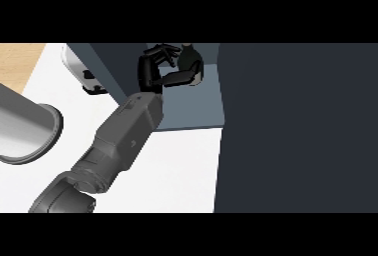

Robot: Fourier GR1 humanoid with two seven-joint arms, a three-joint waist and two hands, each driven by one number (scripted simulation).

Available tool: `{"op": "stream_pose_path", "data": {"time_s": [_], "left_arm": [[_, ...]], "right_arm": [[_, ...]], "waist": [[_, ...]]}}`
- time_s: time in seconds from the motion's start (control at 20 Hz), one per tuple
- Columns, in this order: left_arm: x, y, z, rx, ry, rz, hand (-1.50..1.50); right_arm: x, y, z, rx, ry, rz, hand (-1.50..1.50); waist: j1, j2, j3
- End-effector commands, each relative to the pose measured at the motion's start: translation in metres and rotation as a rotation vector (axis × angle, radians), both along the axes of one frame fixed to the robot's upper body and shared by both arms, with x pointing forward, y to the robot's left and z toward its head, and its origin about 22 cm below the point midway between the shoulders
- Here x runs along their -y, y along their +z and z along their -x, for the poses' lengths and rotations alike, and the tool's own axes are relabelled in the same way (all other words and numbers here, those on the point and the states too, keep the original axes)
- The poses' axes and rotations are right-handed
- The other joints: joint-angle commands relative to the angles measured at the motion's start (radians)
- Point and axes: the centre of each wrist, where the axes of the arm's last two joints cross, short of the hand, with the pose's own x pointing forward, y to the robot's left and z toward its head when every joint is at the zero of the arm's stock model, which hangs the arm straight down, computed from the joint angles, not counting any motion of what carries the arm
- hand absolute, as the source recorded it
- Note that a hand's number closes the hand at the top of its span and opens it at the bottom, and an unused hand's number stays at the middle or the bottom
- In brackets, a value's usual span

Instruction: Pick up the wine, place it into the cabinet and close the cabinet

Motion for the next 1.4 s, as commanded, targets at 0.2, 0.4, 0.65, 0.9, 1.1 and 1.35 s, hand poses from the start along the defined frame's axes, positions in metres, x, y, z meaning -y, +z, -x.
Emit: {"op": "stream_pose_path", "data": {"time_s": [0.2, 0.4, 0.65, 0.9, 1.1, 1.35], "left_arm": [[-0.017, -0.003, -0.003, -0.051, 0.071, -0.082, -1.50], [-0.019, -0.021, 0.006, -0.061, 0.075, -0.117, -1.50], [-0.018, -0.022, 0.007, -0.068, 0.077, -0.176, -1.50], [-0.027, -0.041, 0.017, -0.053, 0.100, -0.138, -1.50], [-0.032, -0.038, 0.015, -0.030, 0.119, -0.126, -1.50], [-0.022, -0.043, 0.019, -0.017, 0.072, -0.113, -1.50]], "right_arm": [[0.004, 0.010, 0.018, 0.032, 0.008, -0.017, -1.50], [-0.003, 0.007, 0.014, 0.019, 0.029, -0.027, -1.50], [0.001, 0.009, 0.011, 0.013, 0.038, -0.012, -1.50], [0.003, 0.009, 0.011, 0.022, 0.018, -0.022, -1.50], [0.002, 0.014, 0.013, 0.034, 0.029, -0.020, -1.50], [0.001, 0.004, 0.010, 0.021, 0.041, -0.018, -1.50]], "waist": [[-0.009, 0.005, -0.002], [-0.014, 0.010, -0.002], [-0.011, 0.009, -0.002], [-0.014, 0.011, -0.003], [-0.014, 0.010, -0.003], [-0.008, 0.007, -0.002]]}}
